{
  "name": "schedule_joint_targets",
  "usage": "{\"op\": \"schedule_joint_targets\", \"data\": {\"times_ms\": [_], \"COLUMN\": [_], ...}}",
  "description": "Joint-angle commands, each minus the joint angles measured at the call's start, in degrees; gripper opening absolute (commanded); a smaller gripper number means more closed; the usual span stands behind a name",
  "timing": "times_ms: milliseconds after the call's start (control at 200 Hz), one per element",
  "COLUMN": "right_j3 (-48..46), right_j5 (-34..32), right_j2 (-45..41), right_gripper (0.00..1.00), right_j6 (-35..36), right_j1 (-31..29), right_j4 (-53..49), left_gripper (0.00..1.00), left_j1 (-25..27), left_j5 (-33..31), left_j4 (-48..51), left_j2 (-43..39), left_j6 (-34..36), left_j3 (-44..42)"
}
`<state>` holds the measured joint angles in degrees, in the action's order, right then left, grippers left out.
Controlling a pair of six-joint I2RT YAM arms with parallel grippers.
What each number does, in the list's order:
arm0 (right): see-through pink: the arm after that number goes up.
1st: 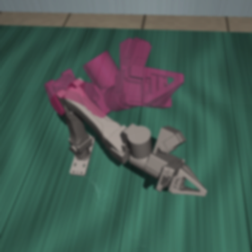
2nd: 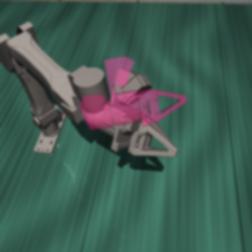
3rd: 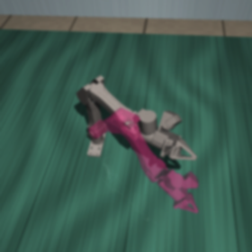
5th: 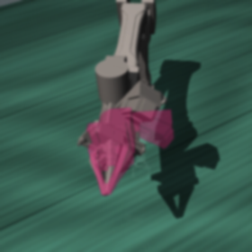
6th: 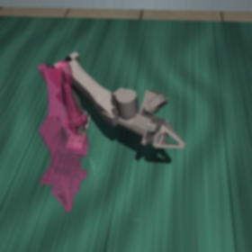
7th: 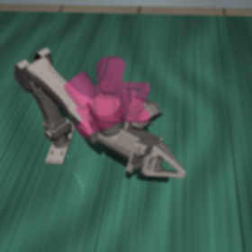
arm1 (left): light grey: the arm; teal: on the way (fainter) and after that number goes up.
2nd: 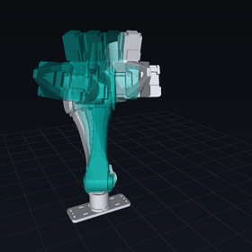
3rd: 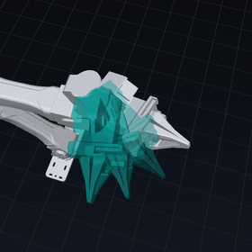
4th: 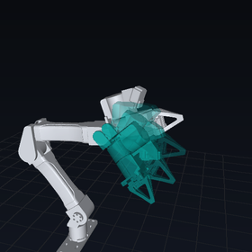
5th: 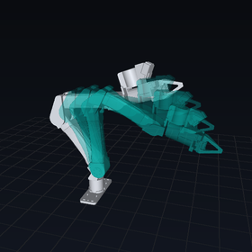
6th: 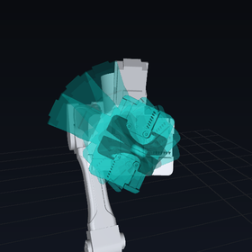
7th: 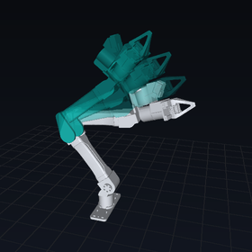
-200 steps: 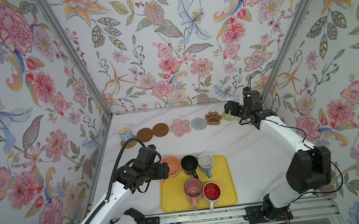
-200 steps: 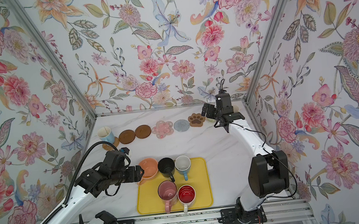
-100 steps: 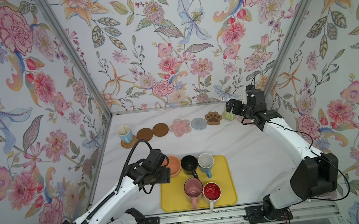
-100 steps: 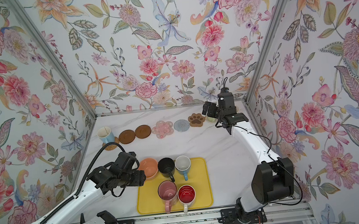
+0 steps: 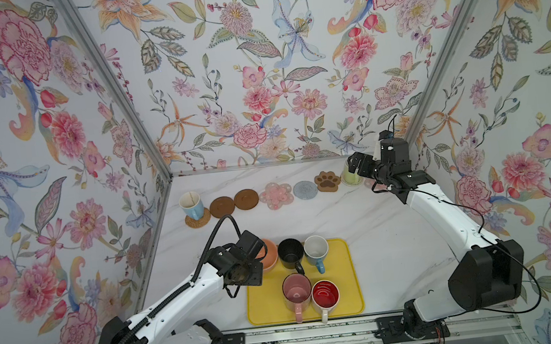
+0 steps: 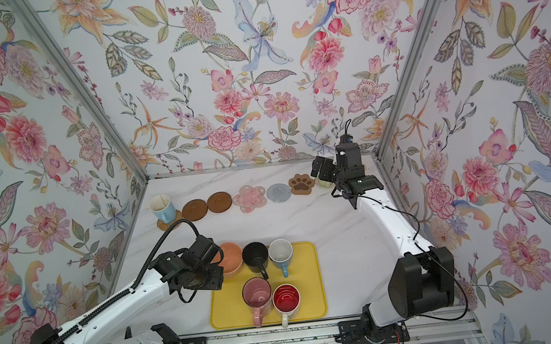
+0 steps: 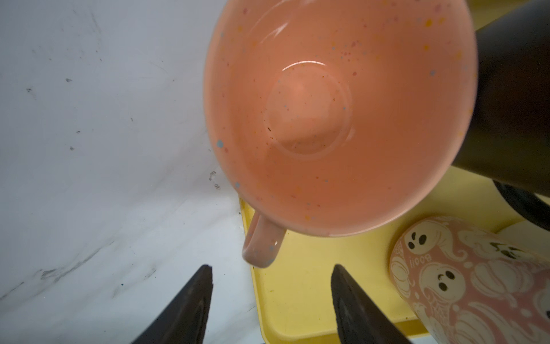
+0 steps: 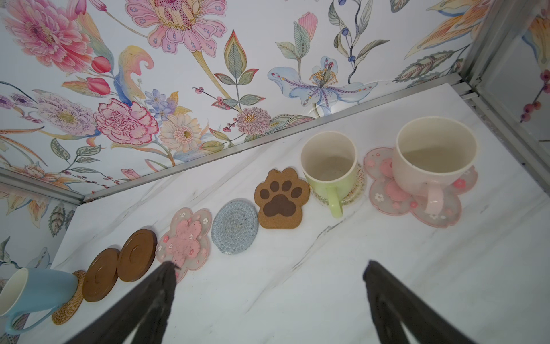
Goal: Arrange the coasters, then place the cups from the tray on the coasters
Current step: 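Lower the left gripper onto the peach mug's handle and close it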
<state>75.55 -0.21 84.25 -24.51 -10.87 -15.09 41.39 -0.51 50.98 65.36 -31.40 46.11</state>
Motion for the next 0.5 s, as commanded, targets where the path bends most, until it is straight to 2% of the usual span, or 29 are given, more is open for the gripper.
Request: {"op": "schedule_joint_targets", "data": {"times_ms": [0, 495], "right_j3": [-1.01, -0.97], "right_j5": [-0.01, -0.12], "right_j2": [-1.69, -3.19], "right_gripper": [0.99, 0.99], "right_j6": [-0.27, -0.1], "right_j1": [-0.05, 0.13], "right_j4": [0.85, 0.65], "left_gripper": [0.65, 0.55], "left_j1": [0.65, 0.53], "left_j5": [-1.57, -0.45], "left_j4": [0.58, -4.49], "left_j2": [0.74, 5.97], "left_j6": [-0.42, 0.58], "left_j3": [-0.38, -1.9]}}
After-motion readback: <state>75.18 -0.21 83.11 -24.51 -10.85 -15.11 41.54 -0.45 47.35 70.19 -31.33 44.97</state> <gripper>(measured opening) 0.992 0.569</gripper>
